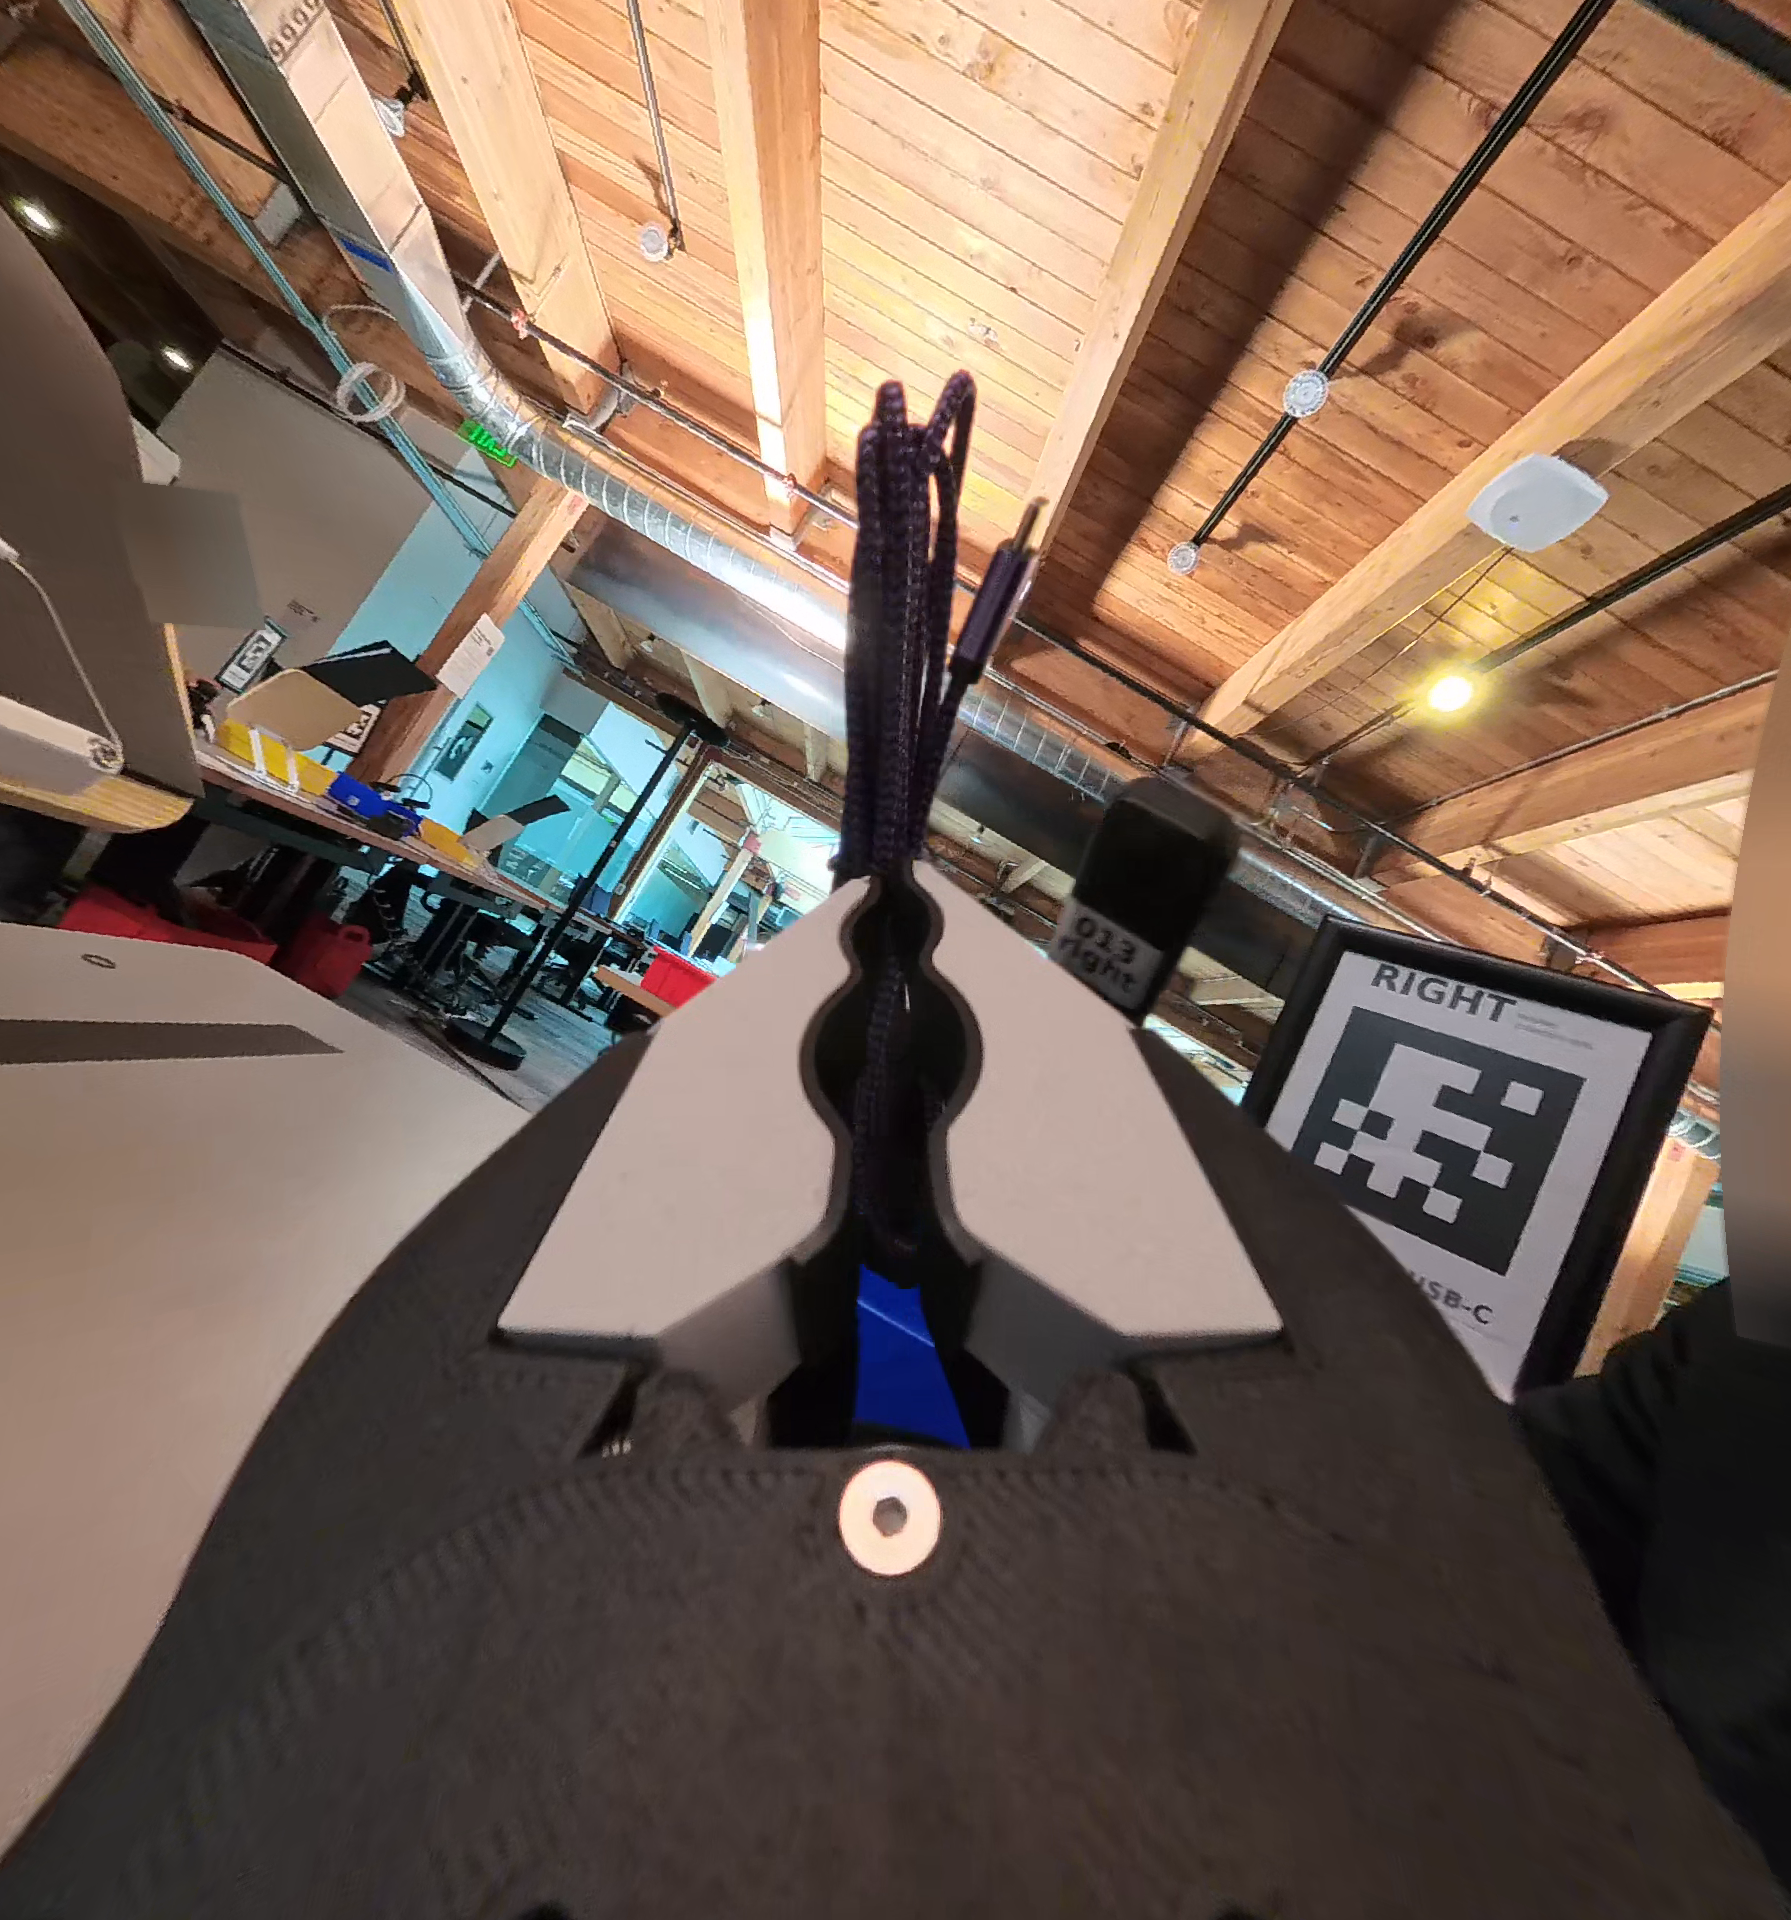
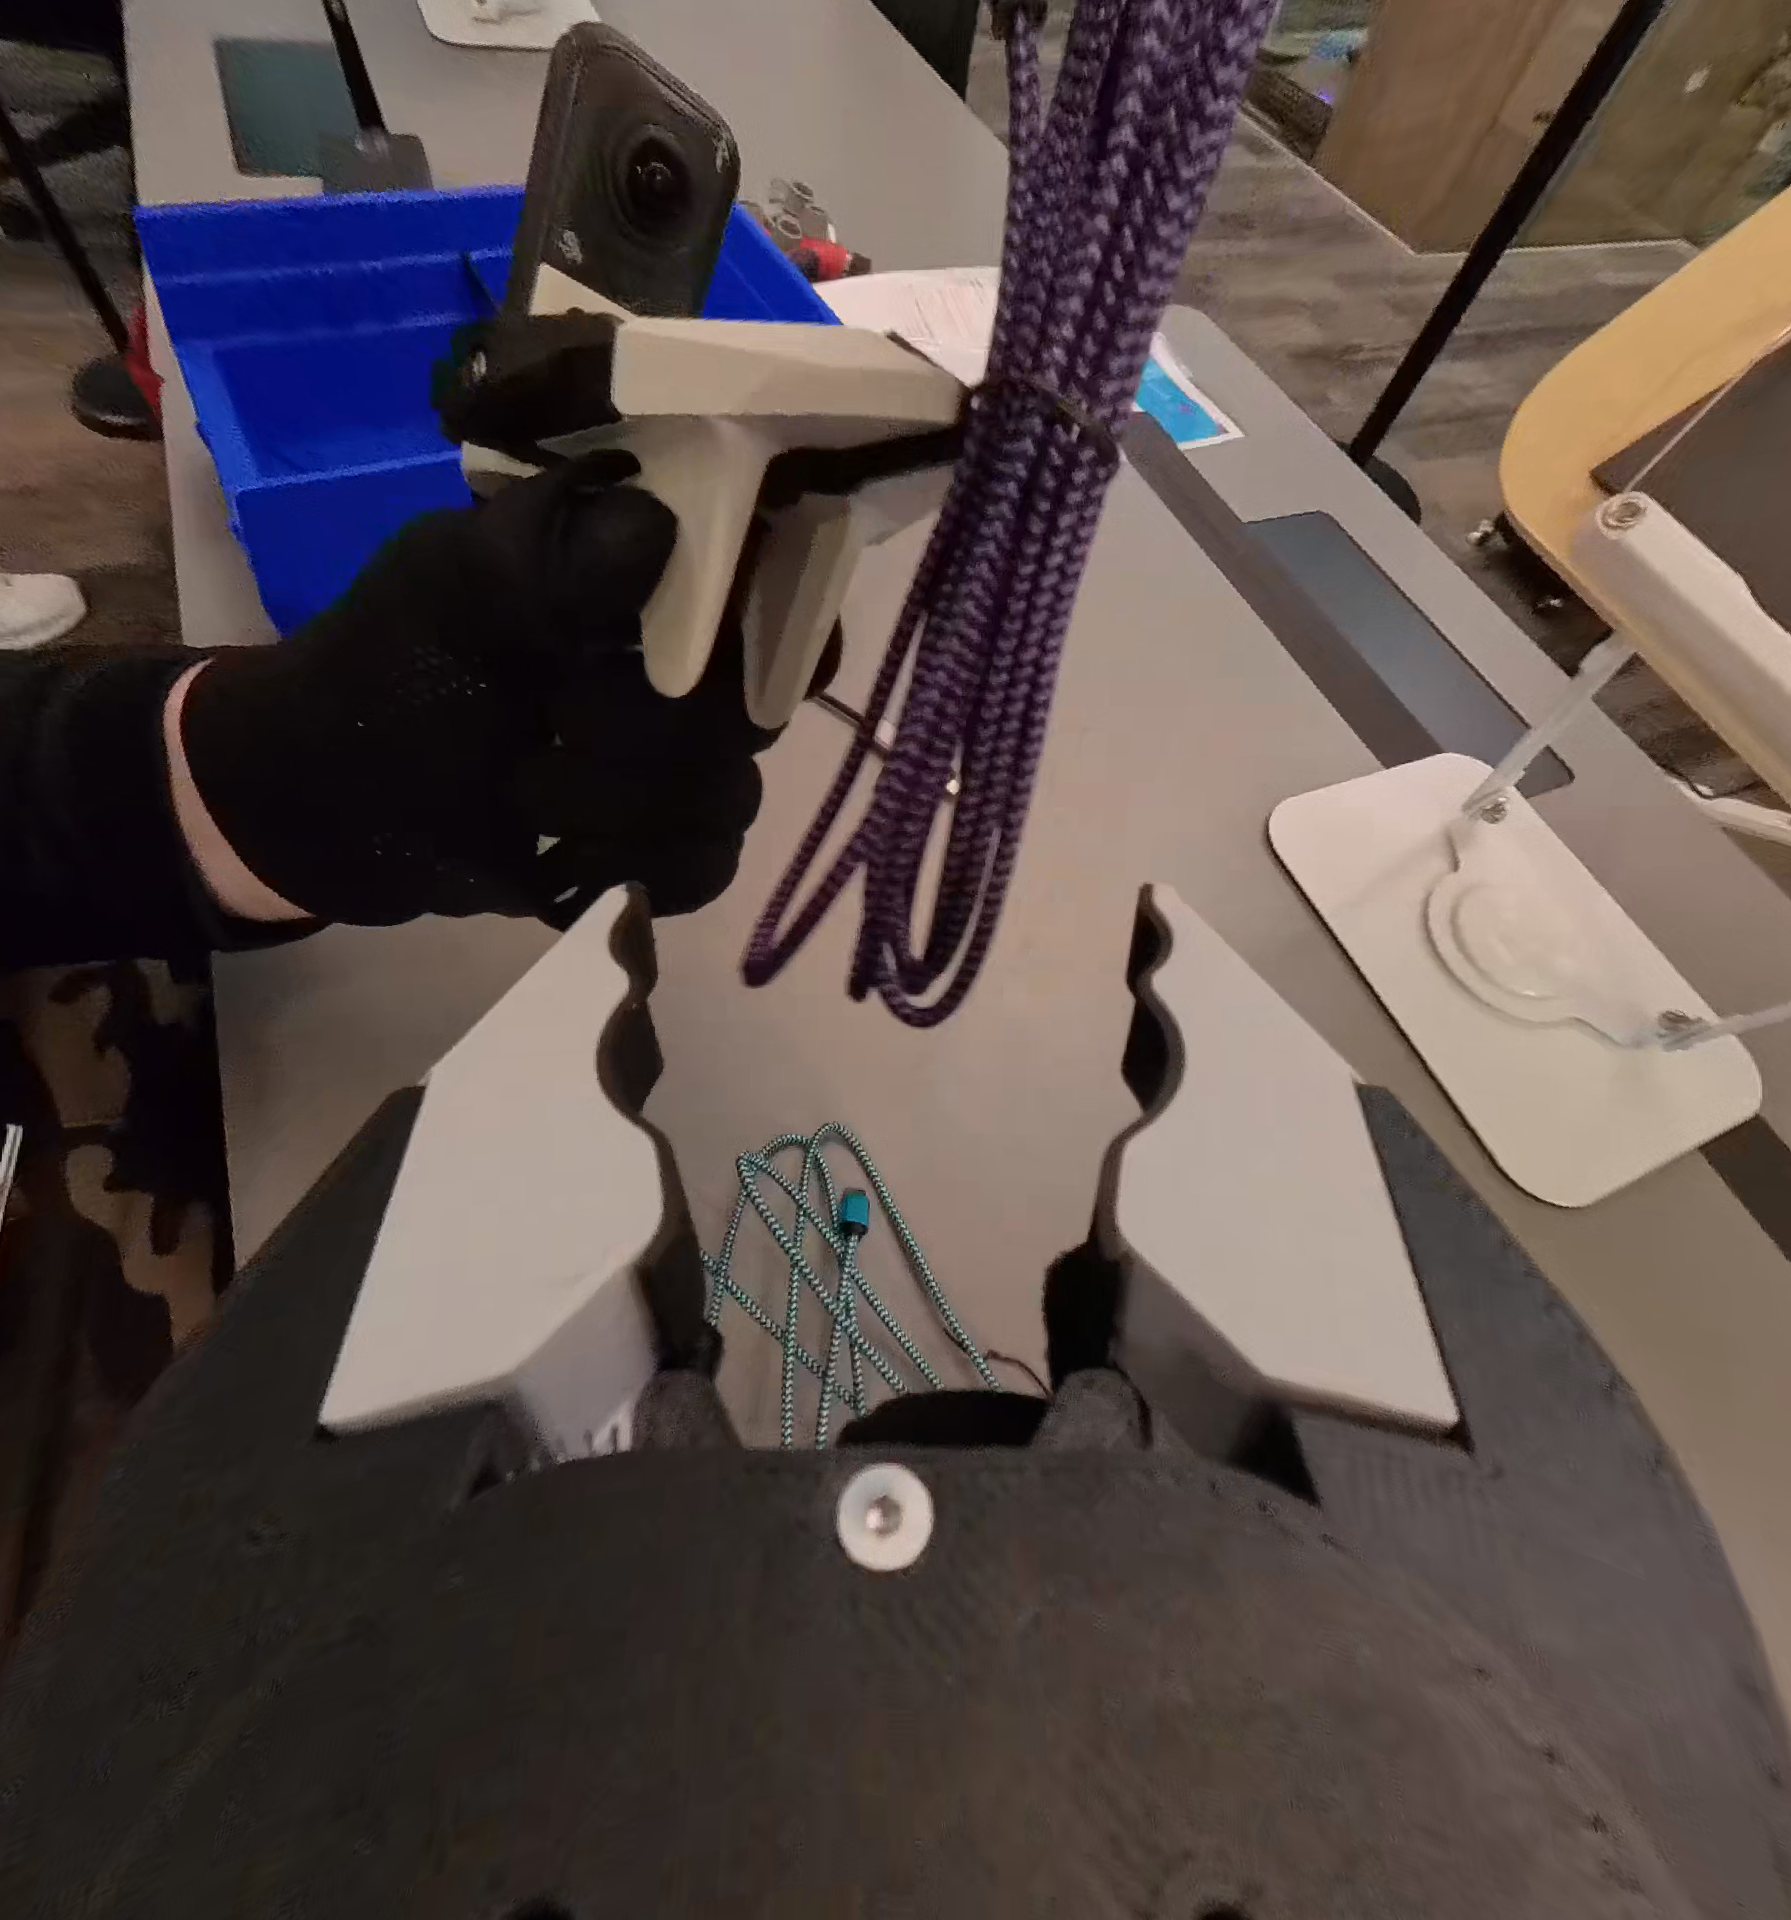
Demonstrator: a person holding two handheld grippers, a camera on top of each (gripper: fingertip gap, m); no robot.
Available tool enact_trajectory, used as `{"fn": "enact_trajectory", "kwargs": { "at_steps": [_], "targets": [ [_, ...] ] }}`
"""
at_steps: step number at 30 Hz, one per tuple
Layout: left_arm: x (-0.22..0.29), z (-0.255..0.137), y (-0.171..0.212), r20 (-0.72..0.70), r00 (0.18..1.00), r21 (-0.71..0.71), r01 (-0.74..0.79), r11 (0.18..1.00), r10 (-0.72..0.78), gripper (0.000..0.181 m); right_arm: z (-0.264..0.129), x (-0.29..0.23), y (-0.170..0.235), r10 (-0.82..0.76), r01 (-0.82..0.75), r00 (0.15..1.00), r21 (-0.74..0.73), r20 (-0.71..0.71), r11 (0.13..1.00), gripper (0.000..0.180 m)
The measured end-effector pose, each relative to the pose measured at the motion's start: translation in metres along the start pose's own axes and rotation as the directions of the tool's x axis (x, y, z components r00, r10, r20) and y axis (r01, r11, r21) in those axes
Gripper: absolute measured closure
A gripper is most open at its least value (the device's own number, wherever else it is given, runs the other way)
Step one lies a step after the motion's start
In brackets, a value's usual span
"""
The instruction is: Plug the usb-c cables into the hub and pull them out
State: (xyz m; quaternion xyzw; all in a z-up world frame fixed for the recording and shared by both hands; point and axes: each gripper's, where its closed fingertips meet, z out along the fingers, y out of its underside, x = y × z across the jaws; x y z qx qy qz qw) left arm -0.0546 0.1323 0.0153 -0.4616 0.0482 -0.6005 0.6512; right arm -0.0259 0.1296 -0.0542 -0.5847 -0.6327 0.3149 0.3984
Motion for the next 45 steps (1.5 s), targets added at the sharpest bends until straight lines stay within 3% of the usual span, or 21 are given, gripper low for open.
{"fn": "enact_trajectory", "kwargs": {
  "at_steps": [5,8,14,23,30,33,38,42,45],
  "targets": [
    [-0.001,0.000,0.000,0.012,1.000,-0.004,-0.011,1.000,0.011,0.181,0.004,-0.035,0.005,0.033,-0.044,0.955,0.032,0.295,0.999,0.094],
    [-0.005,-0.001,0.002,0.041,0.998,-0.029,-0.047,0.998,0.048,0.181,-0.007,-0.067,-0.008,-0.042,-0.006,0.907,0.111,0.418,0.994,0.101],
    [-0.008,0.001,0.014,0.063,0.988,-0.108,-0.130,0.986,0.137,0.181,-0.022,-0.089,-0.033,-0.212,0.162,0.875,0.150,0.435,0.975,0.107],
    [0.001,0.007,0.038,0.030,0.967,-0.249,-0.239,0.939,0.254,0.181,-0.021,-0.092,-0.065,-0.314,0.307,0.828,0.092,0.464,0.947,0.091],
    [0.020,0.007,0.057,-0.120,0.949,-0.358,-0.316,0.879,0.292,0.181,-0.016,-0.066,-0.074,-0.273,0.326,0.833,-0.026,0.482,0.945,0.080],
    [0.034,0.004,0.060,-0.207,0.943,-0.368,-0.322,0.872,0.261,0.181,-0.017,-0.052,-0.070,-0.239,0.315,0.837,-0.077,0.492,0.946,0.063],
    [0.050,-0.003,0.053,-0.302,0.930,-0.341,-0.310,0.887,0.209,0.181,-0.024,-0.051,-0.048,-0.184,0.311,0.789,-0.122,0.587,0.943,0.062],
    [0.058,-0.006,0.054,-0.356,0.922,-0.338,-0.279,0.899,0.153,0.181,-0.030,-0.059,-0.046,-0.142,0.250,0.748,-0.078,0.648,0.965,0.060],
    [0.064,-0.007,0.050,-0.387,0.915,-0.314,-0.246,0.917,0.113,0.181,-0.044,-0.066,-0.058,-0.128,0.167,0.705,0.013,0.698,0.986,0.050]
  ]
}}
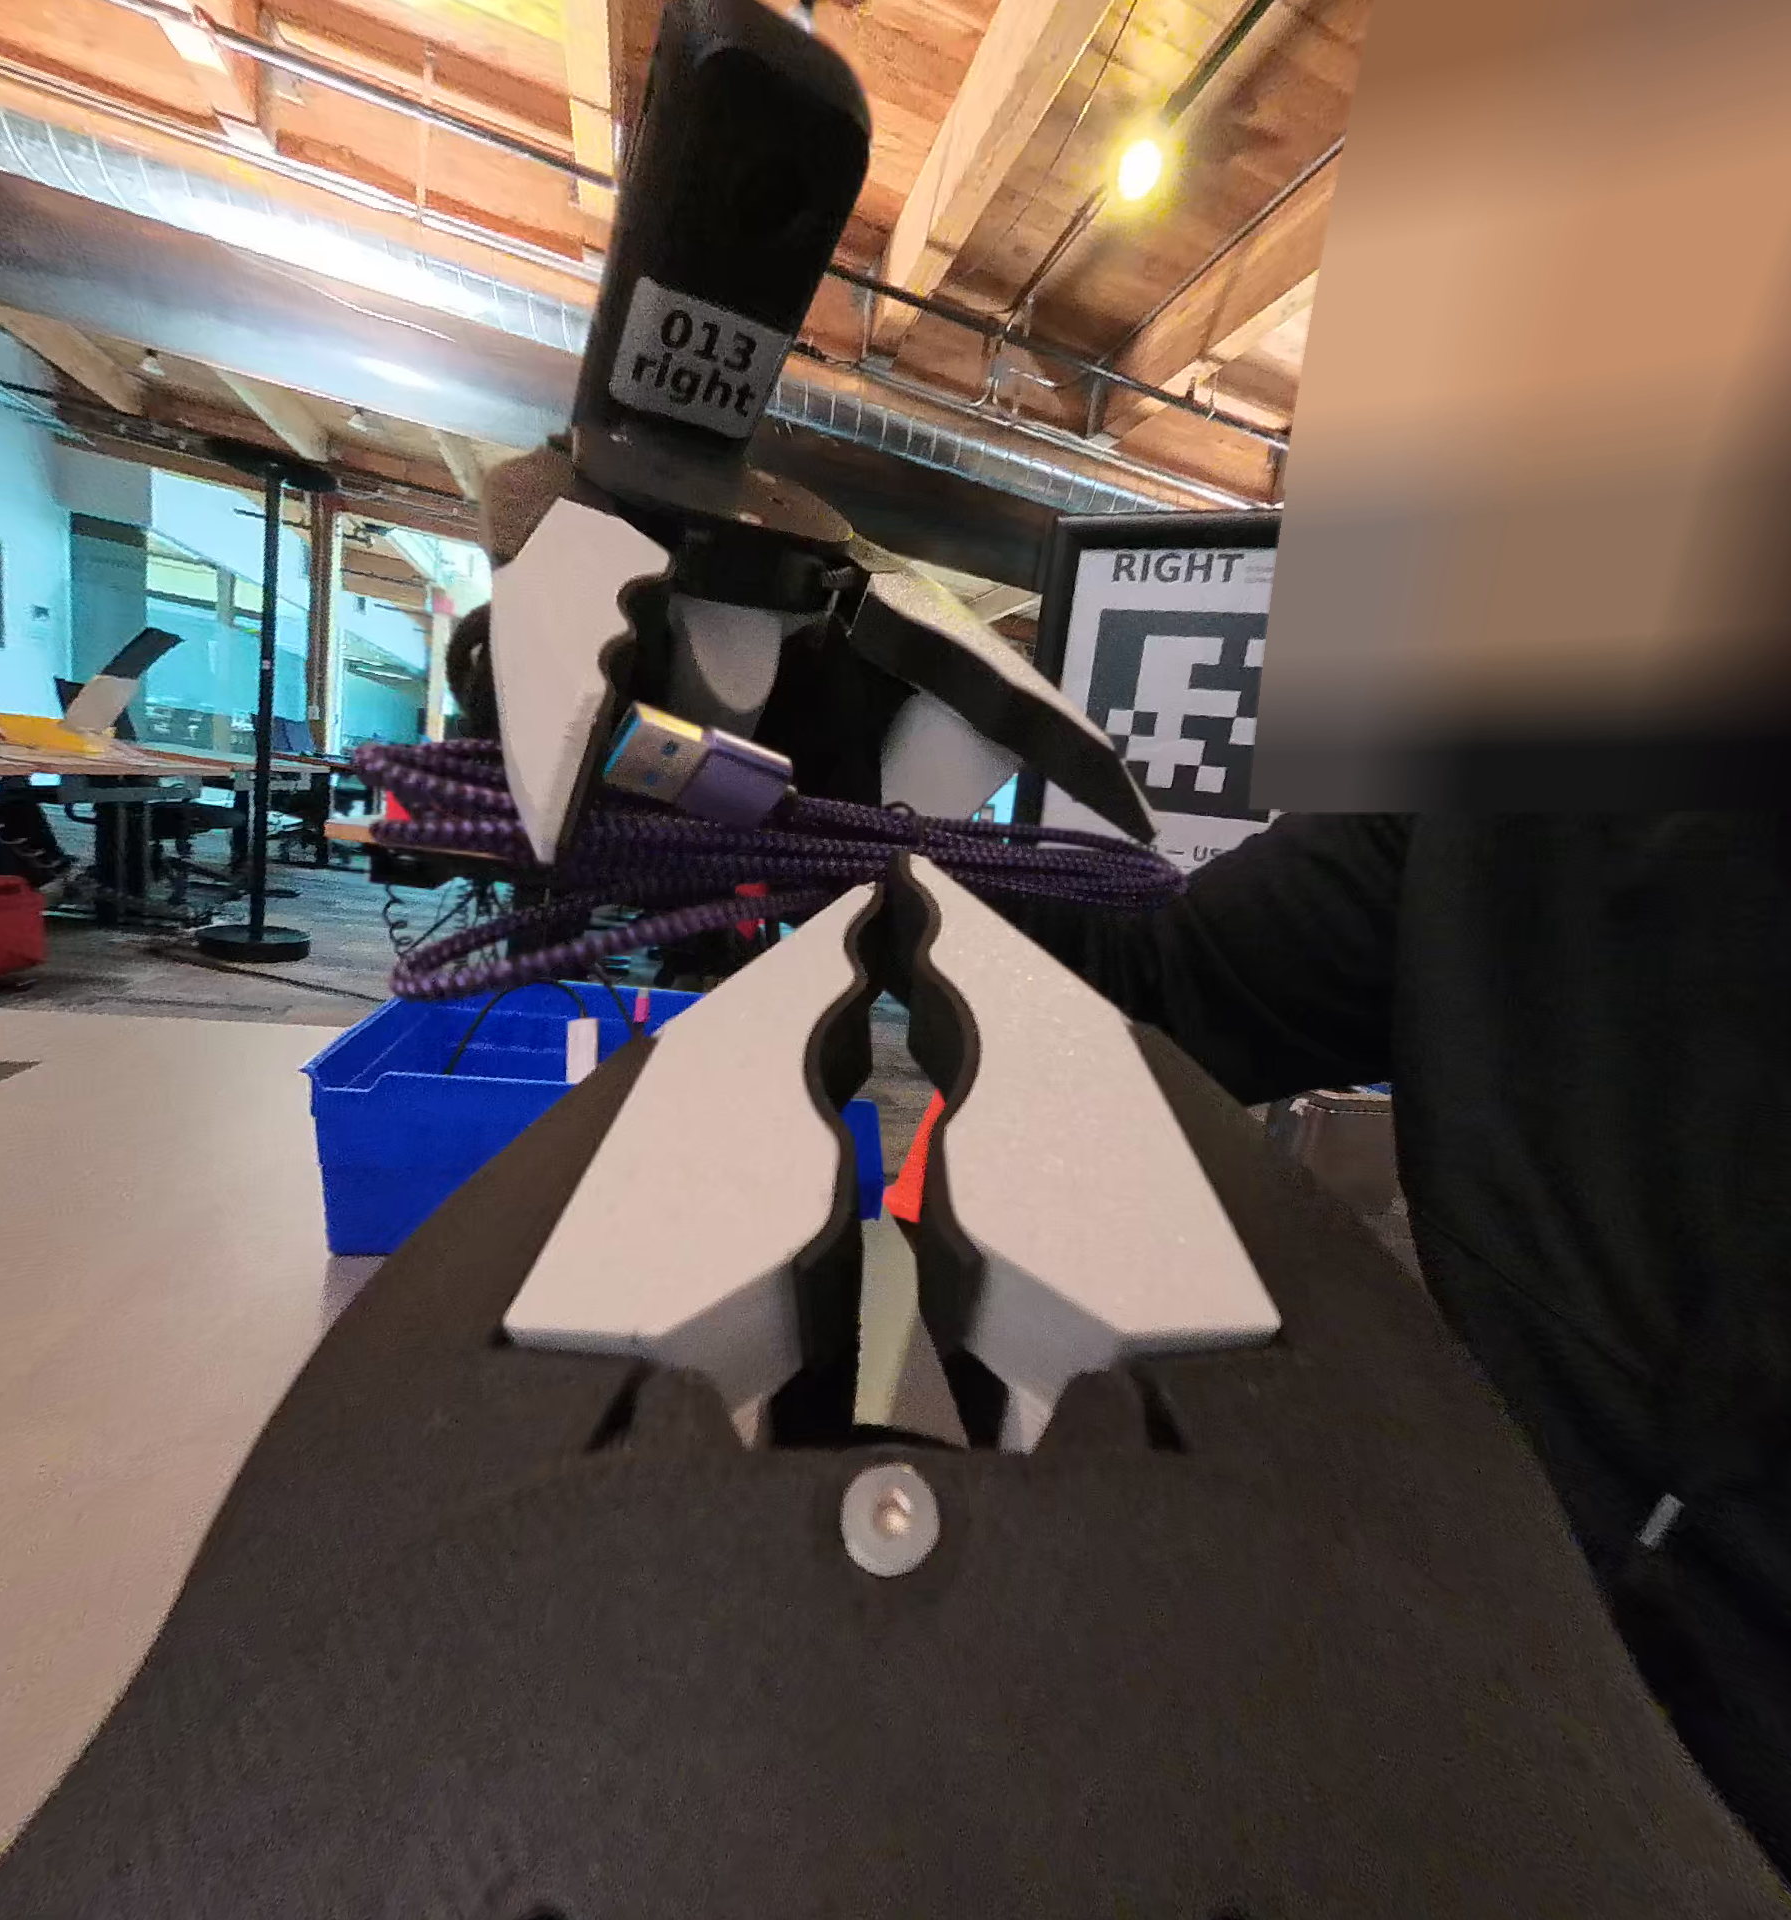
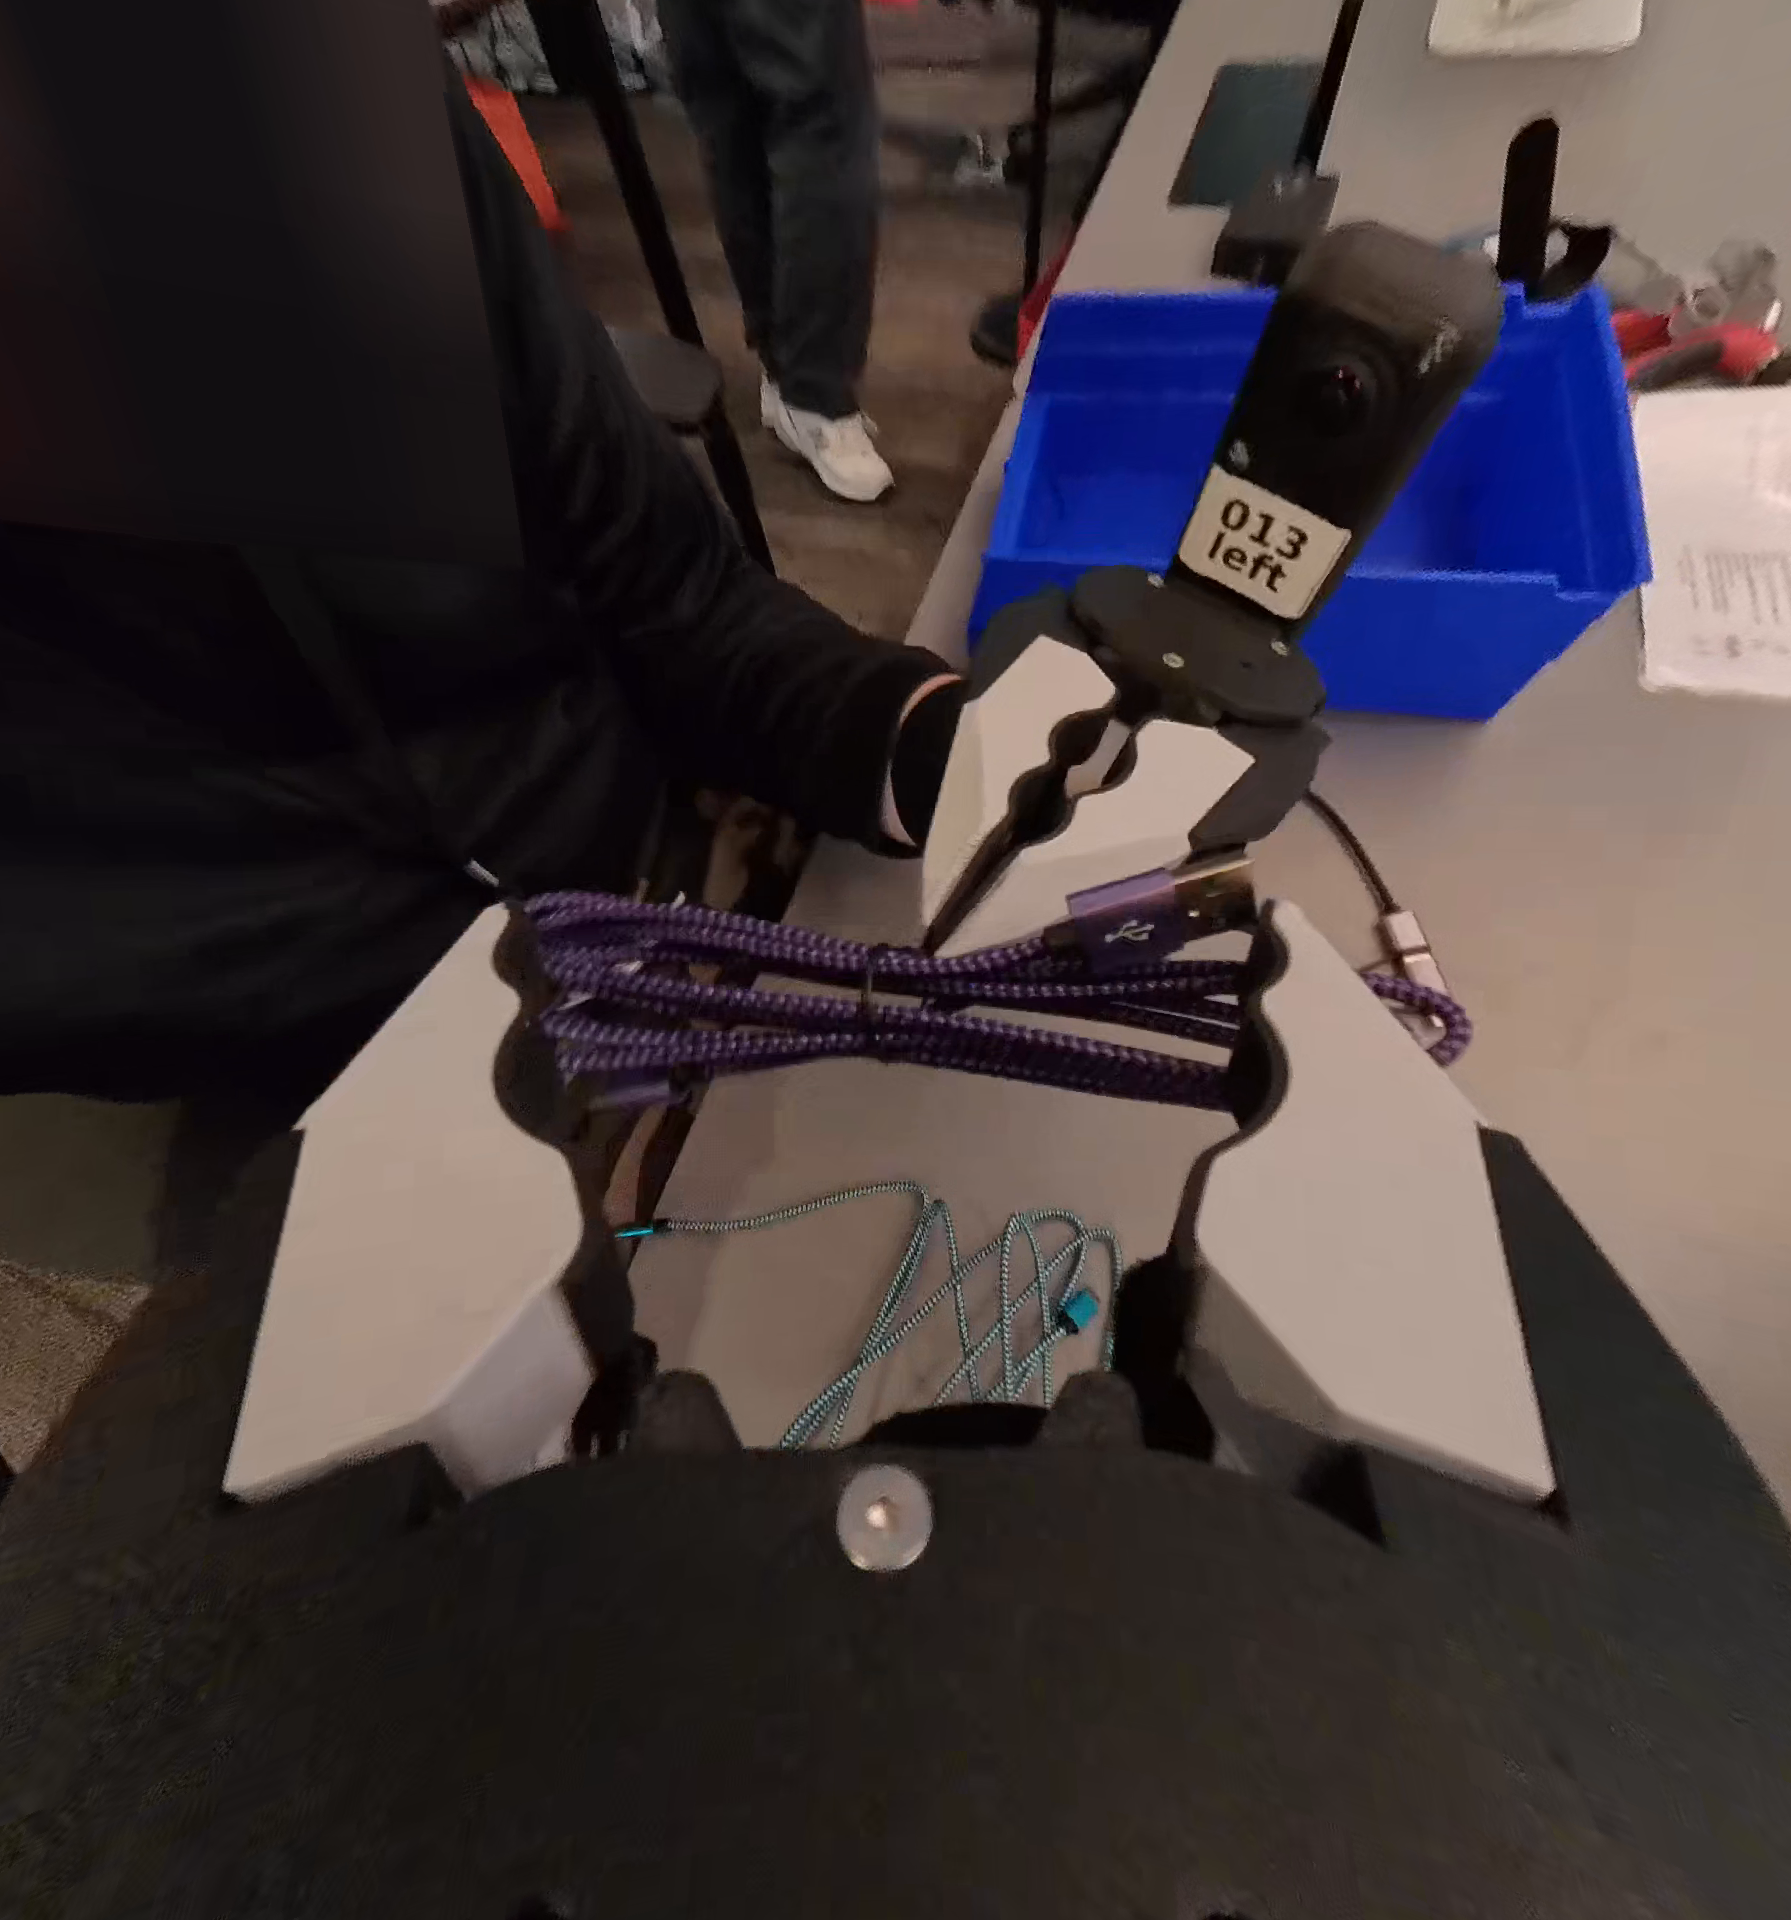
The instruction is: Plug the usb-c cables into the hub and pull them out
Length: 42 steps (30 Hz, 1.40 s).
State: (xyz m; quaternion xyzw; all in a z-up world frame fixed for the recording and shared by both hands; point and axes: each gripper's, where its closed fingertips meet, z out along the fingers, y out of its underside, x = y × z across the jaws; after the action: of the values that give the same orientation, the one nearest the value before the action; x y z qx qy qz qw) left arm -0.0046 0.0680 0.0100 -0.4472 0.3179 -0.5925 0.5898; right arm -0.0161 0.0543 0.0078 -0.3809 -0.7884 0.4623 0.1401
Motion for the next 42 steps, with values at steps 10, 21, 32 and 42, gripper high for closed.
{"fn": "enact_trajectory", "kwargs": {
  "at_steps": [10,21,32,42],
  "targets": [
    [0.012,-0.005,-0.021,-0.126,0.987,0.121,0.112,0.986,-0.097,0.181,0.002,-0.008,0.019,-0.018,0.017,0.998,0.032,0.052,0.999,0.046],
    [-0.030,-0.026,-0.025,0.116,0.988,0.191,0.083,0.978,-0.106,0.181,0.050,-0.056,0.040,-0.083,0.092,0.988,-0.068,0.130,0.993,0.072],
    [-0.033,-0.010,-0.001,0.181,0.982,0.042,0.039,0.998,-0.046,0.181,0.023,-0.019,-0.013,-0.207,0.193,0.971,-0.122,-0.117,0.974,0.065],
    [-0.048,-0.007,0.019,0.207,0.963,0.003,0.176,0.984,-0.173,0.181,0.023,0.022,0.024,-0.295,0.158,0.913,-0.422,-0.281,0.892,0.059]
  ]
}}
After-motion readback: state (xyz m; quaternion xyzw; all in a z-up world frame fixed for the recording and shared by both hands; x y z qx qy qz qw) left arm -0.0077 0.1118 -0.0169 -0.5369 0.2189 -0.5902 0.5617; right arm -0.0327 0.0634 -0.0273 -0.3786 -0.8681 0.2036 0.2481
